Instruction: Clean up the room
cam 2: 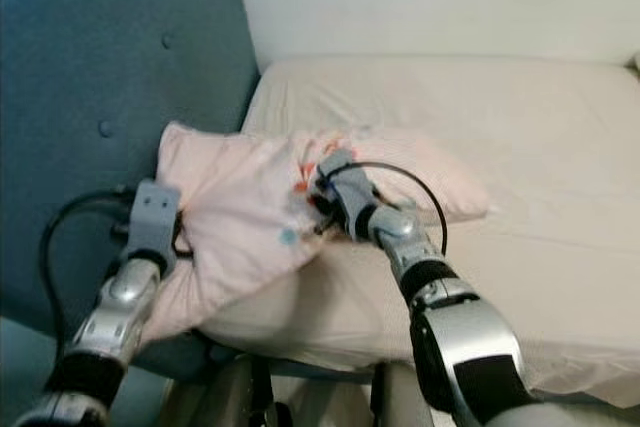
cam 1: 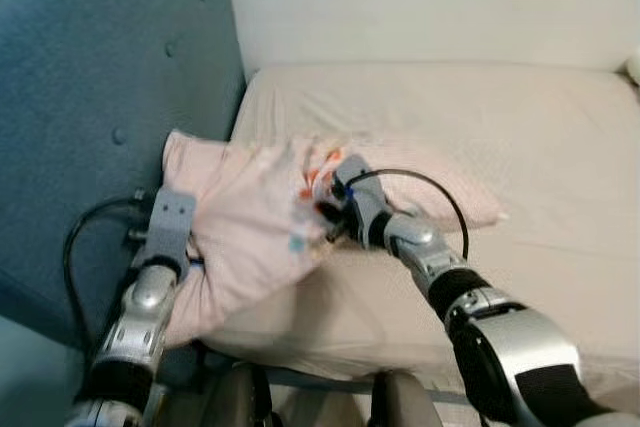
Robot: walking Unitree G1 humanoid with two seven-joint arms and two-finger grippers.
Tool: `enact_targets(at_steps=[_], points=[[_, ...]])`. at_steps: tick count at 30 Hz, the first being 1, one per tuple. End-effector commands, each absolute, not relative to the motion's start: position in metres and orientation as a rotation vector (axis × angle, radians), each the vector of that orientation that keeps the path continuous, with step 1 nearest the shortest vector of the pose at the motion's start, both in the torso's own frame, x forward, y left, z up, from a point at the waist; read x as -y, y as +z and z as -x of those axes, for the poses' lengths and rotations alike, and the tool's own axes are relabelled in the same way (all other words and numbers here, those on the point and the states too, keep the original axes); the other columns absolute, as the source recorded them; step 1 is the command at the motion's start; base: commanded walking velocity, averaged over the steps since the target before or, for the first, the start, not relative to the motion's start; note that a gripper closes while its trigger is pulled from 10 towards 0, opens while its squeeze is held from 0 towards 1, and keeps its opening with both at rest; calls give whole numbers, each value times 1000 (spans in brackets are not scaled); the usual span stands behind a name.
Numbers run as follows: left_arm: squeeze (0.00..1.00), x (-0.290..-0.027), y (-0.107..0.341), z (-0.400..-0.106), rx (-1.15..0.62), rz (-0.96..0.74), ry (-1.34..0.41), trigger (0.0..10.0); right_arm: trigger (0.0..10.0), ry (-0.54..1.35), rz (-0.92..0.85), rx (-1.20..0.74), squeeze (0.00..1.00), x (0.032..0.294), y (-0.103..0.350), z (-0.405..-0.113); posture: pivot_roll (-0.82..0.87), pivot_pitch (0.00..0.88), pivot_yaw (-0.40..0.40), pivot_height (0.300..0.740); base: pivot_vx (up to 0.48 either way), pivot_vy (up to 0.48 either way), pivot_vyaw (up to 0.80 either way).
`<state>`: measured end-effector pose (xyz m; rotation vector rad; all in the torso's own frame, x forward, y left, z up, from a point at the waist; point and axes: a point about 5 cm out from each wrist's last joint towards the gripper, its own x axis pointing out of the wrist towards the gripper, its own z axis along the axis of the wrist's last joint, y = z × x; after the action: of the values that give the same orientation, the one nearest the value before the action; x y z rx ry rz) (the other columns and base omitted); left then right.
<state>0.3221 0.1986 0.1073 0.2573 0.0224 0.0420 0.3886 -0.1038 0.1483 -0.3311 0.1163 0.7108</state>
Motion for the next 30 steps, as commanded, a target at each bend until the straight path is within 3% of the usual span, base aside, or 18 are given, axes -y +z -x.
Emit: enact_targets(at_steps=[1,4,11,14,16,19,24,30], points=[[0,-185,99,-313,-38,-238,-16,10000,10000,697,333,-77,0,101,151,-389,185,268,-12,630,0,0,0],[0,-163,84,-300,-71,-220,-80,10000,10000,608,292,-105,0,115,139,-386,185,266,-12,630,0,0,0],[0,-144,84,-290,-89,-178,-152,10000,10000,607,305,-111,0,122,133,-383,173,263,6,630,0,0,0],[0,-130,80,-264,-138,-132,-282,10000,10000,579,335,-65,0,124,149,-390,159,259,17,630,0,0,0],[0,-130,80,-264,-138,-132,-282,10000,10000,579,335,-65,0,124,149,-390,159,259,17,630,0,0,0],[0,-116,74,-240,-162,-126,-380,10000,10000,578,397,-29,0,116,167,-397,161,259,16,630,0,0,0],[0,-110,74,-230,-167,-123,-429,10000,10000,579,450,-1,0,106,181,-402,177,261,1,630,0,0,0],[0,-106,78,-226,-173,-102,-430,10000,10000,632,481,93,0,74,206,-405,193,265,-18,630,0,0,0]])
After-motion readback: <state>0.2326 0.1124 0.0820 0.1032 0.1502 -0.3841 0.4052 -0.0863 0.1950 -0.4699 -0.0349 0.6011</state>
